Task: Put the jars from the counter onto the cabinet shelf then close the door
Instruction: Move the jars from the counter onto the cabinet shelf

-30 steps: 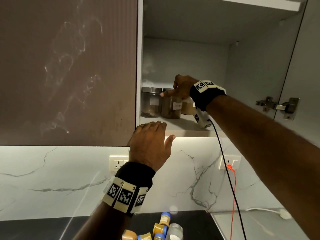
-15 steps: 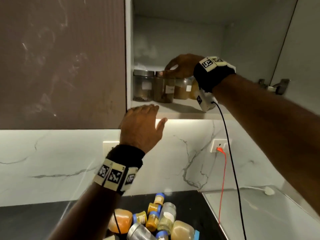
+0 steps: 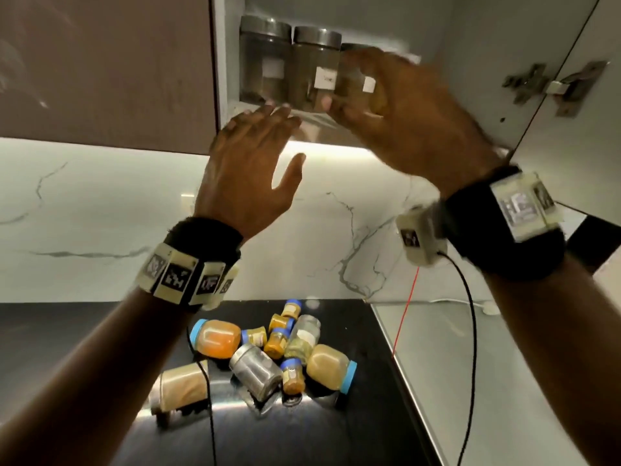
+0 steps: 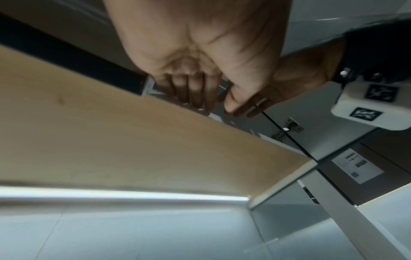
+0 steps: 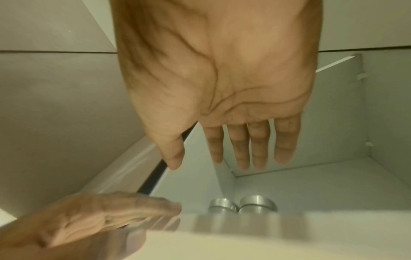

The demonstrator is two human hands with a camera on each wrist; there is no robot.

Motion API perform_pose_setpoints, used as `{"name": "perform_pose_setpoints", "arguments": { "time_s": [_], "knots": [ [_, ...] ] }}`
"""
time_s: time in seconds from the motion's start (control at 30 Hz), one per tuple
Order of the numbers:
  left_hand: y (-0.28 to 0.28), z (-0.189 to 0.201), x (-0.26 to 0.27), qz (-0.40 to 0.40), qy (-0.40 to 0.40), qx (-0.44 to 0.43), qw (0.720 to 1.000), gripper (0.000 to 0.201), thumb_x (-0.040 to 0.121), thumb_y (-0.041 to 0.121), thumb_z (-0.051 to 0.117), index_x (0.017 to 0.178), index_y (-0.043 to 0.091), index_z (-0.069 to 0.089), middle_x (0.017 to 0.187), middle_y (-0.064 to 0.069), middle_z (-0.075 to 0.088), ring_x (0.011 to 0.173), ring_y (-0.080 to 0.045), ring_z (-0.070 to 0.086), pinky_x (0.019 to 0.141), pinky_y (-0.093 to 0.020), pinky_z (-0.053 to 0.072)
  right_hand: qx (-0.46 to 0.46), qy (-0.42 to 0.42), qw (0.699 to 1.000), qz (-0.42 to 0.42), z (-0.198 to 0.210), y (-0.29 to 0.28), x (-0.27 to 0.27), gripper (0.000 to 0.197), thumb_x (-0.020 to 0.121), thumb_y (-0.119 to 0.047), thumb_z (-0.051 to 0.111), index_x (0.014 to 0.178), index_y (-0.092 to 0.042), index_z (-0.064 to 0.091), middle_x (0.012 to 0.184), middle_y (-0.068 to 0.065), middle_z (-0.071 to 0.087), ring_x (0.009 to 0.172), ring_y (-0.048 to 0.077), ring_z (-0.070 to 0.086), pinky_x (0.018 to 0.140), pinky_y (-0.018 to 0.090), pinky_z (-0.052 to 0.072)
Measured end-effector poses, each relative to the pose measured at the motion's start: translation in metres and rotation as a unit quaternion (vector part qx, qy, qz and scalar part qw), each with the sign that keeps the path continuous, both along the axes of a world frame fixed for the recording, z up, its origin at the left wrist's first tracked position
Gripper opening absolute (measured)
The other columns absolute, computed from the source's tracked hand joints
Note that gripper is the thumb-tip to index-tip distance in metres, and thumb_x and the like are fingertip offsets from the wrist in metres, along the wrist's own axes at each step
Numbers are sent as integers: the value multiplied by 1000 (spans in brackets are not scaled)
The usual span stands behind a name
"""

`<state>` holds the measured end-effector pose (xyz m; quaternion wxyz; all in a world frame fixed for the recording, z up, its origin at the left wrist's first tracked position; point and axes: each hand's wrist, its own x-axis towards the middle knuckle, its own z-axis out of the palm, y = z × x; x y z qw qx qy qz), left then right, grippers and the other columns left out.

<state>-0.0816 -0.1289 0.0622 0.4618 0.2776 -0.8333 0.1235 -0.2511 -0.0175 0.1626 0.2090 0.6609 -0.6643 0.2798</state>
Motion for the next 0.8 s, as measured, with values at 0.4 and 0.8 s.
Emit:
{"name": "perform_pose_setpoints", "arguments": {
  "time_s": [0.4,0.8],
  "knots": [
    [-34,-293,92,44,-116,470,874,76,81,64,57,147,29,48,161,-3,41,146,-24,41,120,-47,36,335,-197,920,-57,-406,19,-59,77,93,-47,66,160,-28,33,165,0,38,148,23,42,119,40,39],
    [-43,-390,140,243,-316,498,770,106,76,48,81,160,27,21,163,-4,34,148,-25,35,122,-48,31,420,-161,877,-169,-475,18,-80,78,84,-38,84,144,-24,36,135,7,55,120,31,63,99,48,56]
  ]
}}
